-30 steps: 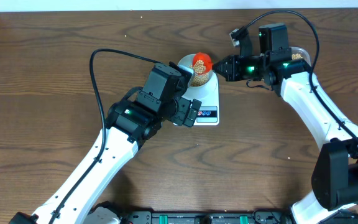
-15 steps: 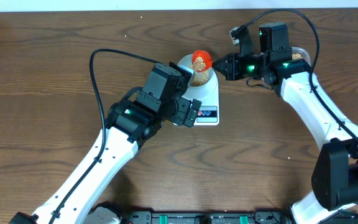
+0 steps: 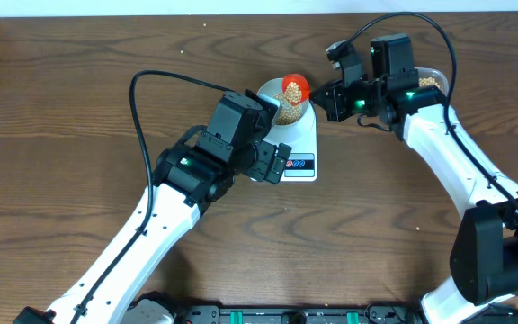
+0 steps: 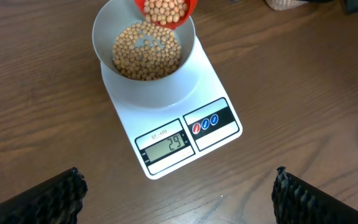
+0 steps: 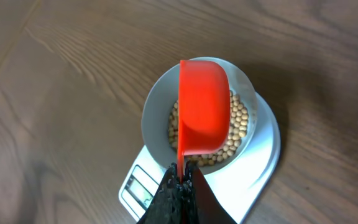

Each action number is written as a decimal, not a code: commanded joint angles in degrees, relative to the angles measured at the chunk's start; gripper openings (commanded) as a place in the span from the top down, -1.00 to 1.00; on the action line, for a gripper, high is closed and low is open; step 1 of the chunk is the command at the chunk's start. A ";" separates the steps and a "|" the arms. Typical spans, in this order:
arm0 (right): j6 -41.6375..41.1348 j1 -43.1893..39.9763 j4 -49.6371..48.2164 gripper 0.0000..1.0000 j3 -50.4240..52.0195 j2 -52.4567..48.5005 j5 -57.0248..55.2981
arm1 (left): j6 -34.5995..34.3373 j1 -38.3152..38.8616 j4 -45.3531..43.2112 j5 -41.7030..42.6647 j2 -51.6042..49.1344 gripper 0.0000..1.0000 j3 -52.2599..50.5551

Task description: Scoop item into bowl and weigh 50g on scale

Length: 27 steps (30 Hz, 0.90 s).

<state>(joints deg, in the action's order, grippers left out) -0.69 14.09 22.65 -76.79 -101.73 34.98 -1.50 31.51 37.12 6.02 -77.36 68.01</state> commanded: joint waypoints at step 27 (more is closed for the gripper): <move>0.50 0.26 -0.37 0.98 -0.17 1.25 10.51 | -0.26 -0.26 0.15 -0.52 -0.15 -0.96 0.22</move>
<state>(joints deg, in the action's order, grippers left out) 0.47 14.09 22.46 -76.79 -101.73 42.59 -1.50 31.51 37.12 6.02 -77.36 68.01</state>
